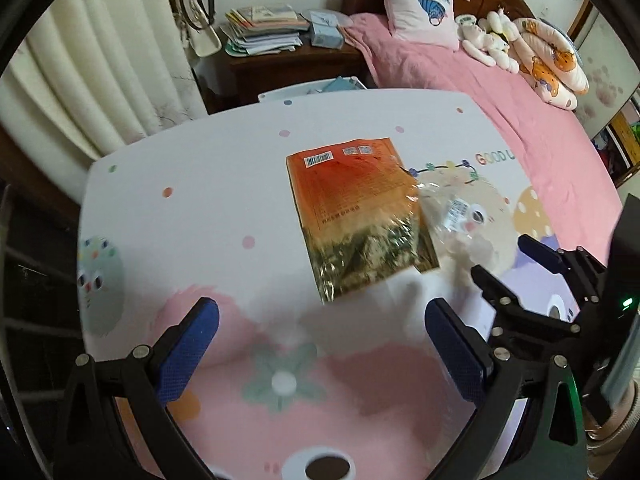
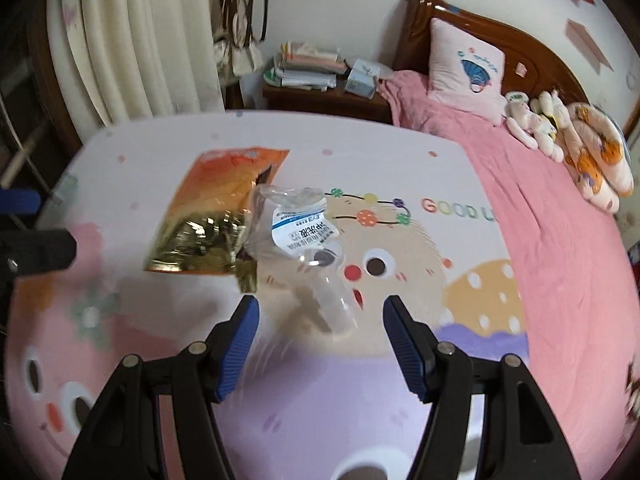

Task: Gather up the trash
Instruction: 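Grasp the clear plastic bottle with the right tool while the left tool grasps the orange snack bag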

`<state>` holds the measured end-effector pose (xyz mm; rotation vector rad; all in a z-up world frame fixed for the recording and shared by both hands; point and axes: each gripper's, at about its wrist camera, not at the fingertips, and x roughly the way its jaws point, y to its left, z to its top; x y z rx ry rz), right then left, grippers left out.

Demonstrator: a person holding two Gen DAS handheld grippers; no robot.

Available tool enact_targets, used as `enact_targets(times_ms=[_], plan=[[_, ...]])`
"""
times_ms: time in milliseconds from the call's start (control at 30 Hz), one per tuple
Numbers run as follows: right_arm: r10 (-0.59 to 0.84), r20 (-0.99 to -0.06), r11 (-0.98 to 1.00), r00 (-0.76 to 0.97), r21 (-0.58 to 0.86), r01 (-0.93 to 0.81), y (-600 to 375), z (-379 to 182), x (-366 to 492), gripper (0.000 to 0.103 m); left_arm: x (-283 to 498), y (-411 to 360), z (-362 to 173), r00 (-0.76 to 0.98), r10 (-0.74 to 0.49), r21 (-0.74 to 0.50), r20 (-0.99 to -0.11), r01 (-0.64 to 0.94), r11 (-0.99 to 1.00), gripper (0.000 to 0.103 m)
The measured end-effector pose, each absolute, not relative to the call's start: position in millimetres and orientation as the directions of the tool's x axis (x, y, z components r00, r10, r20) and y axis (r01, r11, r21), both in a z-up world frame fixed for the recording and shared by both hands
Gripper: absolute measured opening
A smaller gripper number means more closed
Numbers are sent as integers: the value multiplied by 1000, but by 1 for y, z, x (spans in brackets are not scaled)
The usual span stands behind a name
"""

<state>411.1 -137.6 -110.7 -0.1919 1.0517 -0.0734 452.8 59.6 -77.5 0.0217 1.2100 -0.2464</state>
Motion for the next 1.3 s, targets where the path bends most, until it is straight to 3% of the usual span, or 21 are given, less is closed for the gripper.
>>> enact_targets(times_ms=[367,500,600,633,1033,1300], plan=[[-232,-840,937,490,-329,-120,-119,-145,445,65,496,46,-106,281,-234,-178,-931,211,961,102],[-222,-829,943,514,-316,-101,-121,-146,456,65,506,43,-109,276,-244,-189,-930,210,959,102],[-184,-844,963,503,-258,-80,-127,-145,463,65,512,40,-111,268,-253,-201,-930,207,957,102],[-169,-849,969,500,-235,-71,-130,-144,465,60,514,39,-111,266,-257,-205,-929,206,957,102],[26,-889,977,457,120,177,-193,-139,460,58,543,12,-124,212,-279,-254,-937,138,957,102],[68,-879,955,471,194,225,-210,-138,443,58,567,-19,-144,153,-216,-200,-964,110,974,102]])
